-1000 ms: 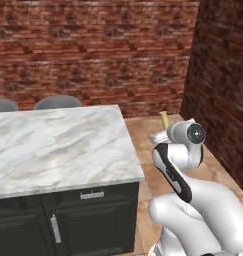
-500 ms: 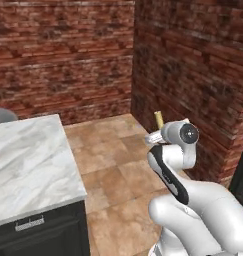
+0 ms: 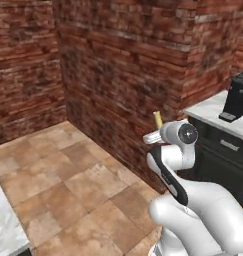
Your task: Pick the candle and candle from the dining table and place them in the open cabinet. Close the cabinet after placing the objects.
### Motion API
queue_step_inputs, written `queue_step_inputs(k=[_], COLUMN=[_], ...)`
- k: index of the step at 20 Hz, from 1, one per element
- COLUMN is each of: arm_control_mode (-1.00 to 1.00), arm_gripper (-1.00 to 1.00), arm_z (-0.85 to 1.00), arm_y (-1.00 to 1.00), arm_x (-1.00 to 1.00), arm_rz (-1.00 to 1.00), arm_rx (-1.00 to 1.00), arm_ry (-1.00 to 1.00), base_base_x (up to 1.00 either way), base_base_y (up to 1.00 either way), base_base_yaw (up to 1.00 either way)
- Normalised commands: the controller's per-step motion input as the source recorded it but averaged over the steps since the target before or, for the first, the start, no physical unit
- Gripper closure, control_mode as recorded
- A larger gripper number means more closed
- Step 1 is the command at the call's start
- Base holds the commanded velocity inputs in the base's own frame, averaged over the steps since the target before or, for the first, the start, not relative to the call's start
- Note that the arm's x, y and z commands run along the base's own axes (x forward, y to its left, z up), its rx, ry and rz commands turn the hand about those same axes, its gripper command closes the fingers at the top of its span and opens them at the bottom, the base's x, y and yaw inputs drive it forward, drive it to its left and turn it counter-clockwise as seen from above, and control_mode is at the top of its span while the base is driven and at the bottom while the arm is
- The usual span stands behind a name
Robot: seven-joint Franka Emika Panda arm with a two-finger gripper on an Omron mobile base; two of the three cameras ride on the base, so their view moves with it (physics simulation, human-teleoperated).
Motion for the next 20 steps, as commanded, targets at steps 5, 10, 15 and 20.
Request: queue_step_inputs(k=[5,10,15,20], arm_control_mode=[1.00,1.00,1.00,1.00], arm_gripper=[1.00,1.00,1.00,1.00], arm_z=[0.00,0.00,0.00,0.00], arm_y=[0.00,0.00,0.00,0.00], arm_x=[0.00,0.00,0.00,0.00], arm_rz=[0.00,0.00,0.00,0.00], arm_rx=[0.00,0.00,0.00,0.00], arm_ry=[0.00,0.00,0.00,0.00], base_base_x=[0.00,0.00,0.00,0.00], base_base_y=[-0.61,-0.57,-0.48,-0.36], base_base_yaw=[-0.58,-0.63,-0.65,-0.66])
